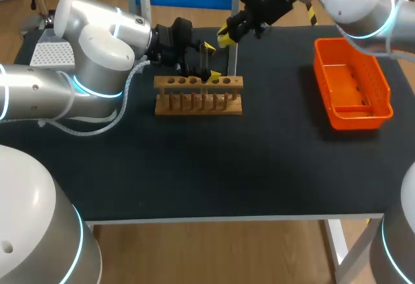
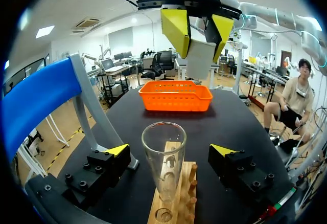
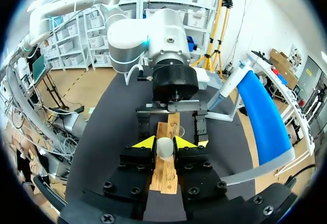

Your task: Invert the test tube, pick up the pipette, mount the tip to pipette, aspirate from beaker and dispense into the tube, eject the tip, return the pipette, and cap with the stopper.

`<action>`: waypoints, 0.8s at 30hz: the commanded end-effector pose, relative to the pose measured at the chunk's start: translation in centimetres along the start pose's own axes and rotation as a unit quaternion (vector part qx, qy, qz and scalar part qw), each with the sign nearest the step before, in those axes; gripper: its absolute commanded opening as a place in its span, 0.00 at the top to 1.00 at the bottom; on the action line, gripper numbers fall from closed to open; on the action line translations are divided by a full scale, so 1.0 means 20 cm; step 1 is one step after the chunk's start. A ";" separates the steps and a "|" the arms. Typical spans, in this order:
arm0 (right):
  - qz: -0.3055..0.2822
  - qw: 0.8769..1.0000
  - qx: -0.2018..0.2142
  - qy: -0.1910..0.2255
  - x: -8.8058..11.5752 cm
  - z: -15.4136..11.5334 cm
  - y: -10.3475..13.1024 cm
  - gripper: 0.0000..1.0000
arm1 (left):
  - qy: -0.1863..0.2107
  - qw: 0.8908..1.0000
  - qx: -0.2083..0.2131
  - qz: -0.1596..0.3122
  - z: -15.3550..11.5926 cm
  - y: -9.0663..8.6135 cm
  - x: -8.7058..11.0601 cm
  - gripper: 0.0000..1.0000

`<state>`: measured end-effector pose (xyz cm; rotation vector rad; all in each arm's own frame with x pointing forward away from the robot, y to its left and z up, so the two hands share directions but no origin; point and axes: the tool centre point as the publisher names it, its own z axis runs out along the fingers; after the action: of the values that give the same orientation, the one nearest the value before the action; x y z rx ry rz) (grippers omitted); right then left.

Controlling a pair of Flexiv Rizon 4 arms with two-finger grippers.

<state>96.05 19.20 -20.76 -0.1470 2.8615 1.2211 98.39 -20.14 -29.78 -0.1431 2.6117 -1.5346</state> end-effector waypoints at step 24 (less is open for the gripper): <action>0.002 0.999 0.013 0.030 -0.12 0.18 0.06 1.00 | 0.001 1.000 0.000 0.000 0.00 0.00 -0.01 0.00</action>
<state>97.81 22.56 -22.14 -0.1765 2.9182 1.2024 98.39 -20.14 -29.78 -0.1431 2.6117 -1.5346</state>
